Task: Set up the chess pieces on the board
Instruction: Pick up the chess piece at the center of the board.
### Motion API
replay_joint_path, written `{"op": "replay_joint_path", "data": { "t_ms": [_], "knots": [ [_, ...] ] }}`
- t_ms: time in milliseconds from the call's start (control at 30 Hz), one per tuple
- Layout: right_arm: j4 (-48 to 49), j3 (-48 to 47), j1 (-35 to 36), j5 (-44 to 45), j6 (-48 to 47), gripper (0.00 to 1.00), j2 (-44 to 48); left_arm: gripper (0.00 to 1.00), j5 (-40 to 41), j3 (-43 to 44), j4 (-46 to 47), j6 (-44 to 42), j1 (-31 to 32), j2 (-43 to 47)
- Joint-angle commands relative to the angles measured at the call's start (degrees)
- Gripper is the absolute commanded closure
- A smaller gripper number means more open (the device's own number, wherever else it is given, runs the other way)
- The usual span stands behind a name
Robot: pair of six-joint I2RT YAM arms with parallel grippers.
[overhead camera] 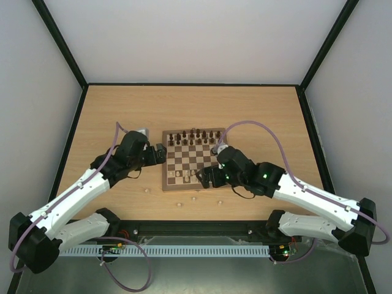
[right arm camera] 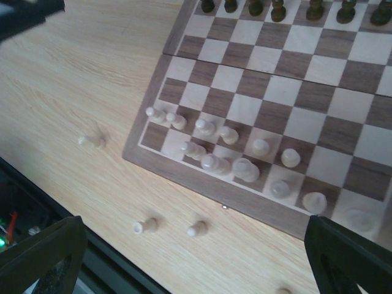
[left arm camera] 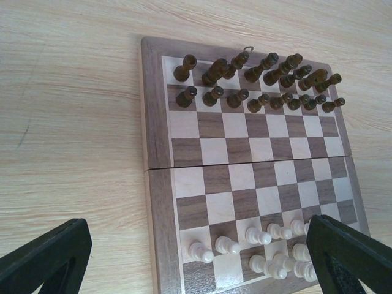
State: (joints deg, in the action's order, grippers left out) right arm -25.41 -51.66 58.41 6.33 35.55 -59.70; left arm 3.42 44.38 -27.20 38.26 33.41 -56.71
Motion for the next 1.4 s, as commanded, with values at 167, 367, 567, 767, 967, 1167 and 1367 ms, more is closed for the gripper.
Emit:
{"op": "replay_joint_path", "data": {
  "t_ms": [167, 367, 567, 767, 967, 1167, 1367],
  "knots": [
    [1.2, 6.2, 0.0, 2.6, 0.2, 0.01, 7.9, 0.01, 0.5, 4.5, 1.0, -1.3, -0.1, -3.9],
    [1.2, 8.0, 0.0, 0.0, 0.5, 0.01, 7.9, 0.01, 3.2, 7.9, -2.9, -2.0, -0.1, -5.1],
    [-1.9, 7.4, 0.0, -2.8, 0.5, 0.0, 6.1, 0.01, 2.1, 4.8, -2.8, 0.7, 0.0, -2.2],
    [-4.1, 7.7, 0.1, -5.2, 3.2, 0.06, 3.6, 0.01, 0.1, 2.0, -2.8, 3.3, 0.9, 2.3],
    [-7.4, 7.6, 1.5, -4.7, 6.3, 0.09, 2.9, 0.01, -1.8, -0.2, -4.3, 5.5, 3.2, 7.3],
    [-9.5, 9.1, 3.0, -3.6, 8.7, 0.09, 3.4, 0.01, -5.9, -4.9, -3.2, 9.1, 5.6, 13.6],
    [-10.2, 11.1, 4.4, -1.7, 9.8, 0.08, 3.8, 0.01, -4.2, -9.4, -3.0, 12.3, 9.2, 18.4]
  ]
}}
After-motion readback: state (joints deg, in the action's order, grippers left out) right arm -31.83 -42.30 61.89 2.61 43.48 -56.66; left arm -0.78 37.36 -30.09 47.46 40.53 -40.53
